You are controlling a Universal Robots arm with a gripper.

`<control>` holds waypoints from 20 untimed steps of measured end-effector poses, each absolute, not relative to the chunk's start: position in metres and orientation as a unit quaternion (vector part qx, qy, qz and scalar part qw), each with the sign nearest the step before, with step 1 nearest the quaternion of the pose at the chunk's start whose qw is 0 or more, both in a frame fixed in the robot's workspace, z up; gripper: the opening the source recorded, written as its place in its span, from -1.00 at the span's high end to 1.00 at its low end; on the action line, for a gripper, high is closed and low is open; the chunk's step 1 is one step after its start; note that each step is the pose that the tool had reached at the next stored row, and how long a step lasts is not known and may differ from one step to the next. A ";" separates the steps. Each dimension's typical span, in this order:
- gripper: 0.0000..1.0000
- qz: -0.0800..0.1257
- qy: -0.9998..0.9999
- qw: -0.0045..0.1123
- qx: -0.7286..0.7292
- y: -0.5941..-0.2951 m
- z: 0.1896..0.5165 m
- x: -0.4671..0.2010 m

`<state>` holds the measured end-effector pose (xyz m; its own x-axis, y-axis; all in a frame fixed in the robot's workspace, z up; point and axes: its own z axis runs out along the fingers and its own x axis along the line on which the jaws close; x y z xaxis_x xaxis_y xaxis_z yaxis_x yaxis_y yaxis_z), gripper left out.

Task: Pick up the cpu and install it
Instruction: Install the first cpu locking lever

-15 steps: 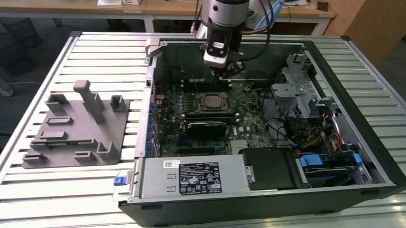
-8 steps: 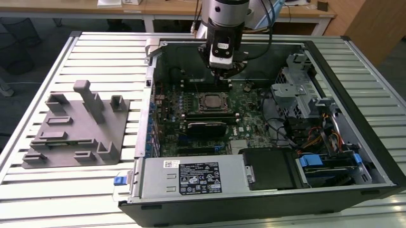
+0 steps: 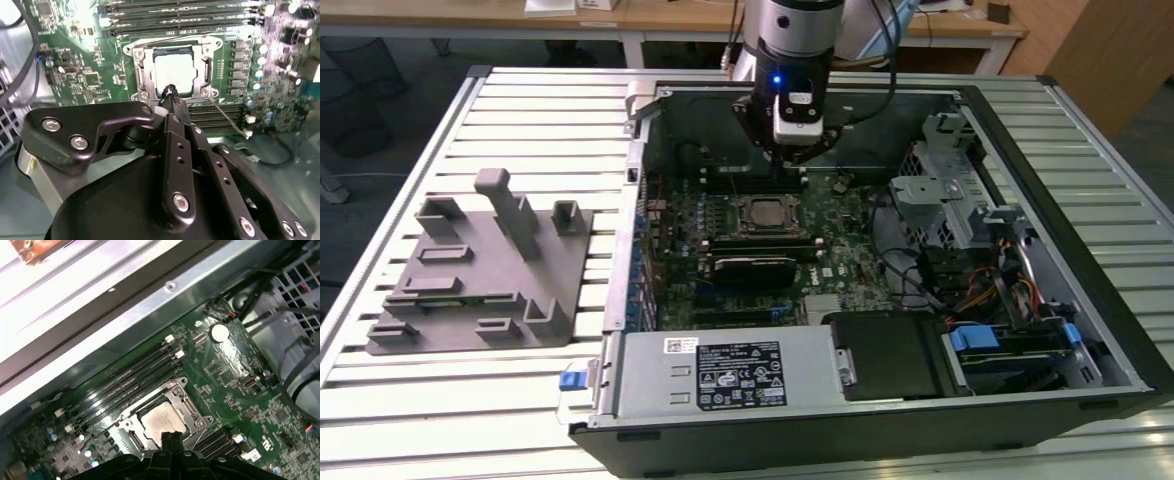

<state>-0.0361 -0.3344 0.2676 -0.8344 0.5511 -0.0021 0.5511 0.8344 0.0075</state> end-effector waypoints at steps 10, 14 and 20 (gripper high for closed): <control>0.79 0.003 0.980 0.002 0.200 -0.334 0.267 -0.036; 0.79 0.004 0.986 0.002 0.164 -0.334 0.267 -0.036; 0.79 0.004 0.994 0.001 0.110 -0.334 0.266 -0.036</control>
<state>-0.0361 -0.3344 0.2658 -0.9756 0.2195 -0.0021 0.2195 0.9756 0.0074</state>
